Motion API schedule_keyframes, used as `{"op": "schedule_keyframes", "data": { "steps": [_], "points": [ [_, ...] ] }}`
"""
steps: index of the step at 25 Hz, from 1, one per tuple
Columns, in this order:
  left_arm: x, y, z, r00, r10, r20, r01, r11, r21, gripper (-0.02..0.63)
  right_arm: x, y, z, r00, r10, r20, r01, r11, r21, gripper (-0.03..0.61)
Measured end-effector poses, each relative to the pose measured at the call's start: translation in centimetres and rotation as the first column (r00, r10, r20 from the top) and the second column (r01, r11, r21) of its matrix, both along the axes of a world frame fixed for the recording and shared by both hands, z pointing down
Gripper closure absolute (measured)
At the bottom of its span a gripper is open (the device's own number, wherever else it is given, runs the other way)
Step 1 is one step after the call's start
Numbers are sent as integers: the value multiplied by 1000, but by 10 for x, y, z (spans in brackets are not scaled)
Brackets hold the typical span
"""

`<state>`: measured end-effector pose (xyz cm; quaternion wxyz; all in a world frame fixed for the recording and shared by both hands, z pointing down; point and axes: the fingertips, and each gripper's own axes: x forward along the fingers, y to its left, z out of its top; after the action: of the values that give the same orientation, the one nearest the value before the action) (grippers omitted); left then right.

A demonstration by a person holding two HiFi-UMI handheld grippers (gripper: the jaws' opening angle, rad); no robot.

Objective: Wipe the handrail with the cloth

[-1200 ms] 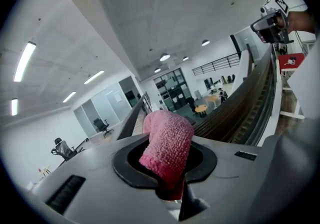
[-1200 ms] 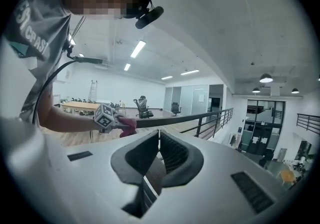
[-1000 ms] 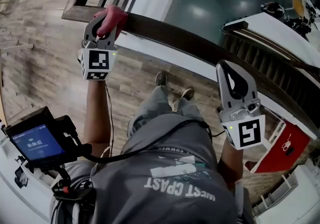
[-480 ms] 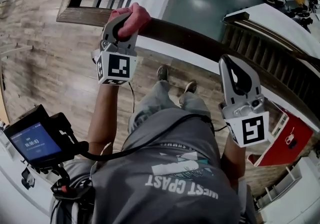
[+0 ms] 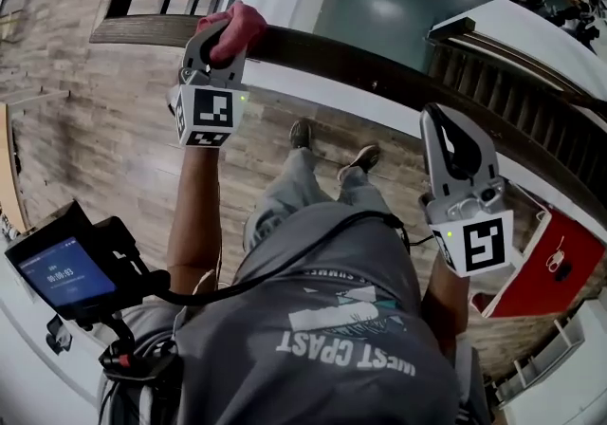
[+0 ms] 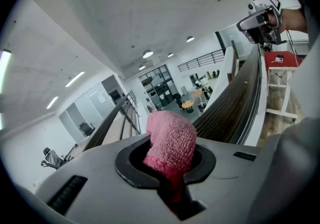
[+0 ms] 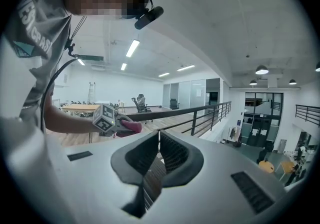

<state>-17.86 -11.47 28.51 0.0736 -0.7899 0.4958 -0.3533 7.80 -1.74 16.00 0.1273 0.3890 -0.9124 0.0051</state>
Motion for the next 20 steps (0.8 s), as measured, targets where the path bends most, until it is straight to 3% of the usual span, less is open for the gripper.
{"op": "schedule_keyframes", "data": {
  "steps": [7, 20],
  "points": [
    [-38, -20, 0, 996, -87, -8, 87, 996, 26, 551, 3, -2, 1, 1000, 4, -15, -4, 1000, -15, 571],
    [41, -6, -1, 997, 46, -61, -45, 999, 14, 551, 17, 1, -3, 999, 39, -13, -39, 999, -7, 571]
  ]
}}
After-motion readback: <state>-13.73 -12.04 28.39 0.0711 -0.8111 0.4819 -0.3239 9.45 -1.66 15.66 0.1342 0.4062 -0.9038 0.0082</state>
